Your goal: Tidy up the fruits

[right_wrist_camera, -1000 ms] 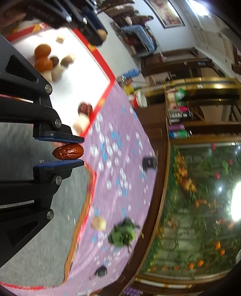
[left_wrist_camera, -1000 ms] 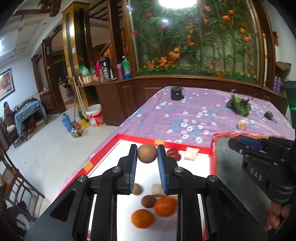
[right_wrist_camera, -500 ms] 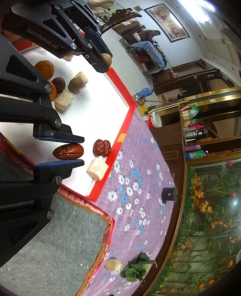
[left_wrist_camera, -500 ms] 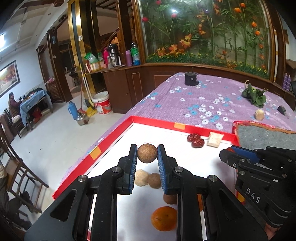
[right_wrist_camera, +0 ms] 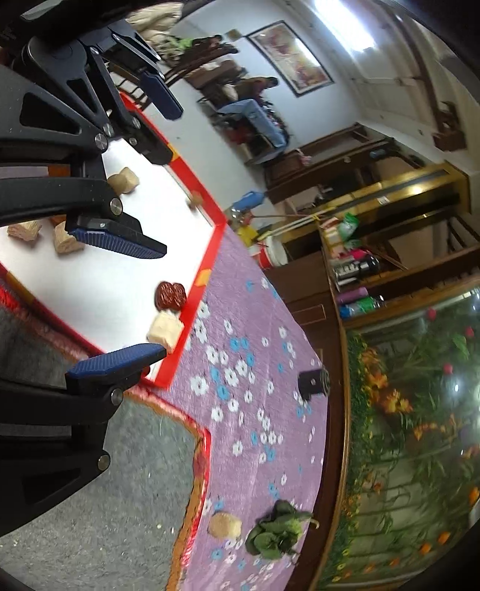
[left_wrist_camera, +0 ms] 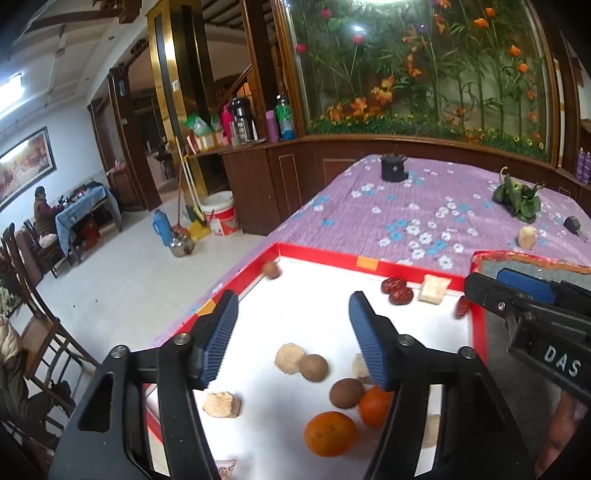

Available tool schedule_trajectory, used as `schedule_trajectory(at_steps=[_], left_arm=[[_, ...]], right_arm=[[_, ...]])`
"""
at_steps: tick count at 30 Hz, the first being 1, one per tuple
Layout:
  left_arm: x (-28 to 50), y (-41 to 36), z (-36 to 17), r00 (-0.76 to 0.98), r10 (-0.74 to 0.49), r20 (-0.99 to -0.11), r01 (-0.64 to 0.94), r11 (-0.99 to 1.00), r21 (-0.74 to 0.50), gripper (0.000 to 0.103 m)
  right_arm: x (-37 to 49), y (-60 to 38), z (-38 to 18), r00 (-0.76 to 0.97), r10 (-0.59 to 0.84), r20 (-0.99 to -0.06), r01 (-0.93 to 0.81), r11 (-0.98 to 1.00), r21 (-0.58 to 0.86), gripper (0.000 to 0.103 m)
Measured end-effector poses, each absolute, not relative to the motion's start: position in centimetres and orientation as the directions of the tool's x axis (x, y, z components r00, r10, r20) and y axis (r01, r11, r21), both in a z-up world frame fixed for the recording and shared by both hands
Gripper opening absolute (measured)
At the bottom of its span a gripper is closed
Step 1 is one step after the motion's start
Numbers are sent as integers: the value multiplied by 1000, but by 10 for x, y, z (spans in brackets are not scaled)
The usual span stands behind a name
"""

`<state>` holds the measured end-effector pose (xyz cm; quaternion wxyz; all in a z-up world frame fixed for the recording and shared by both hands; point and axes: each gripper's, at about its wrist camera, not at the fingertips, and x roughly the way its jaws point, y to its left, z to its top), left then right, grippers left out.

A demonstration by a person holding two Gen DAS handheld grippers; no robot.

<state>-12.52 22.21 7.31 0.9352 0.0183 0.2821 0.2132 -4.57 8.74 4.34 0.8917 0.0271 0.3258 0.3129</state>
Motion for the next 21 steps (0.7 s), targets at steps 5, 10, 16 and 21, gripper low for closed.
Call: schedule_trajectory(at_steps=[5,10,16,21], left_arm=[[-136,204,89,772,403,-491,-374,913,162,67],[-149,180,103,783,422,-456,-379,906,188,79],[-174,162,123,821,388,-419,-358,921,152,82],[-194,155,136,824,400,-402,-369,916,154,82]], right_arm=[[-51,60,53,620,571,-538,-510,814,278,46],[-64,26,65,658,555,-510,-480,830,284,46],[-105,-4,88,706,548,-447,-499,834,234,47],[-139,-17,104,722,580,-376,-545,813,207,50]])
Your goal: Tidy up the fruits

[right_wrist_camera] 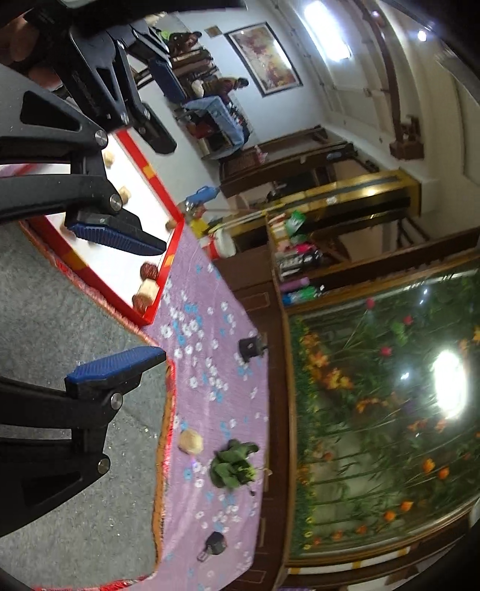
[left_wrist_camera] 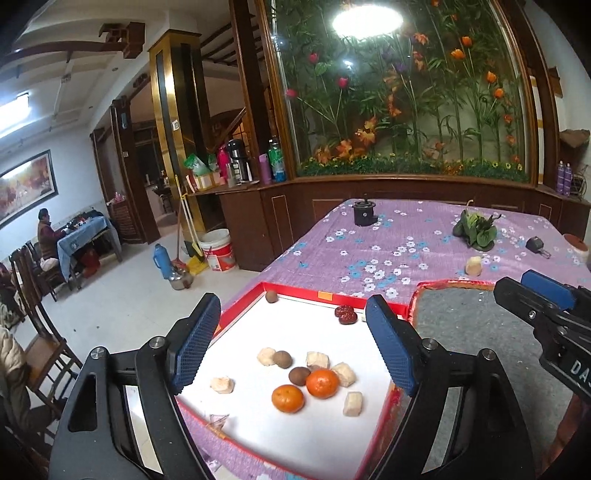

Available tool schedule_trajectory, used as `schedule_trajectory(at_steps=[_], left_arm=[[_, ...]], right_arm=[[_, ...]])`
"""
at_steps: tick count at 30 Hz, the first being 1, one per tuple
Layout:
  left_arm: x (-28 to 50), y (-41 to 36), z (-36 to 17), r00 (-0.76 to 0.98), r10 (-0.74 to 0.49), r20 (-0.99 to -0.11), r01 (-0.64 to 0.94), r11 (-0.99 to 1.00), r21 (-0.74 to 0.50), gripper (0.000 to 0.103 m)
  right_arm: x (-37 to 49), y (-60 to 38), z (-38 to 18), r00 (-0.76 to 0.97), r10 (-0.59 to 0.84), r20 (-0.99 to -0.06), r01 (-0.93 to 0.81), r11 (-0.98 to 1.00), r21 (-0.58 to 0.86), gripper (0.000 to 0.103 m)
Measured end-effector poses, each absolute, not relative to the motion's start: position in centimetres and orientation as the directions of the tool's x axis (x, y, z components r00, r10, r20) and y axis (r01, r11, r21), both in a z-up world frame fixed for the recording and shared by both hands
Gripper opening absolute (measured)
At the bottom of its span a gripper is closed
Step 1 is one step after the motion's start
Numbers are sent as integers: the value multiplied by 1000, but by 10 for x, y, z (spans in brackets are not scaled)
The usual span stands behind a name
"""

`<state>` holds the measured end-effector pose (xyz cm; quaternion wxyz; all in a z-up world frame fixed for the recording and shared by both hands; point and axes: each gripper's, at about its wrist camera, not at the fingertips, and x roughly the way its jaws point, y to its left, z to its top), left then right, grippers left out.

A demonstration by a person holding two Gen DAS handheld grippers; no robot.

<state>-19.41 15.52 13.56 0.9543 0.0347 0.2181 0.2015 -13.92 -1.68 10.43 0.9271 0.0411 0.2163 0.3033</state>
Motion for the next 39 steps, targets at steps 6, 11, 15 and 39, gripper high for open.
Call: schedule_trajectory(at_steps=[6,11,15,39], left_arm=[[-213,151,150,840,353,-411,-326,935,137,82],[-225,151,160,860,353,-369,-324,936,139,82],[-229,158,164,854,373,-362,-354,927,119,82],[-234,190,161,819,429,-381,-437,897,71,82]], right_arm=[[-167,-13,116,725,610,-320,-594,789,158,52],[-173,-2,115,727,608,-319,-604,787,124,53],[-172,2,117,720,617,-317,-611,781,133,53],[-177,42,116,672,659,-338,-678,731,78,54]])
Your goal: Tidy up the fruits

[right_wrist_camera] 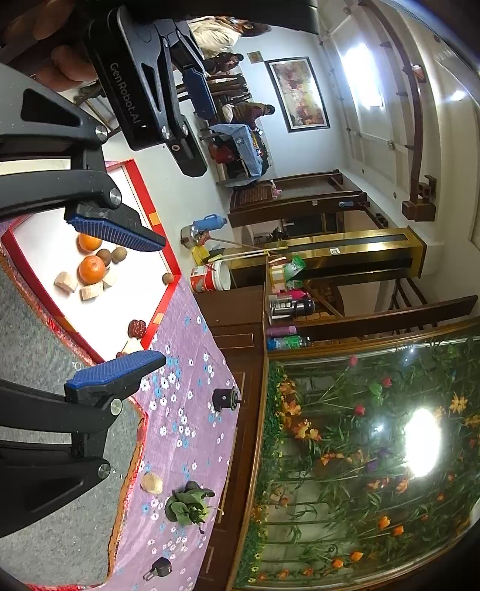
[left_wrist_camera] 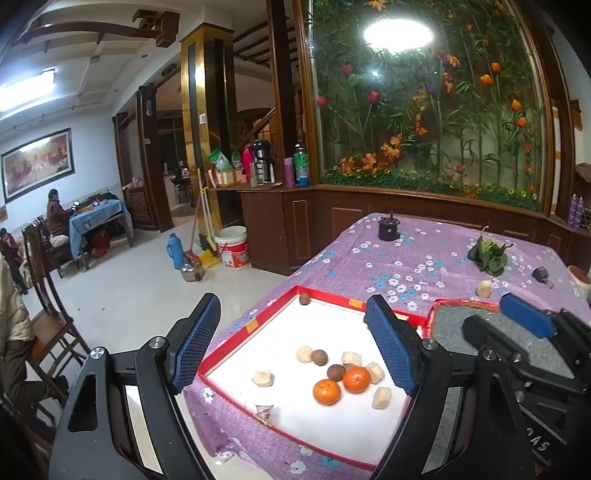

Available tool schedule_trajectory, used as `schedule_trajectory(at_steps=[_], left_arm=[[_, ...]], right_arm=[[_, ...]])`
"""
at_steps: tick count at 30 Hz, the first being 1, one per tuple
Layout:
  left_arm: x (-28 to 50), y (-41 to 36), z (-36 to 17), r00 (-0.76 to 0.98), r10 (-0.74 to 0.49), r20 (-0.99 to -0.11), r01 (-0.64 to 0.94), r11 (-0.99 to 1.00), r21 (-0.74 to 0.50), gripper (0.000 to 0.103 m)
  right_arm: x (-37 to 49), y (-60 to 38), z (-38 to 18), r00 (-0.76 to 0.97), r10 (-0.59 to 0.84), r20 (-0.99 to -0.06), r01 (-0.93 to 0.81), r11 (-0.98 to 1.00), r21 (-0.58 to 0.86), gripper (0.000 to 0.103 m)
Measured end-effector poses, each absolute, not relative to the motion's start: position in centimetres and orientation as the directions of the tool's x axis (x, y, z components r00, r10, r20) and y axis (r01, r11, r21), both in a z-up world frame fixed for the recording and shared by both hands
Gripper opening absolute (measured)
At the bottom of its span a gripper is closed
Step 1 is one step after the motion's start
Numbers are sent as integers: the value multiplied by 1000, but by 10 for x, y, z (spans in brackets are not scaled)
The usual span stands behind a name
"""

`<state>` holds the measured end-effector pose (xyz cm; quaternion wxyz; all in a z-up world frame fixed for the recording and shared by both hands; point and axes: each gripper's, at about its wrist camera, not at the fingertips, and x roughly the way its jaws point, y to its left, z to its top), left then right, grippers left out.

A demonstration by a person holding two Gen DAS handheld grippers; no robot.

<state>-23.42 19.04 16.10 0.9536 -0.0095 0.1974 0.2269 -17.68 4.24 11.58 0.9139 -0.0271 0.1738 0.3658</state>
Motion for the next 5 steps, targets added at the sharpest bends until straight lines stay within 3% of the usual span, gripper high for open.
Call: schedule_trajectory(at_steps=[5], left_arm=[[-234,186,162,839,391,-378,-401,914,53,82]], right_arm=[[-173,41,114,673,656,-341,-674,734,83,54]])
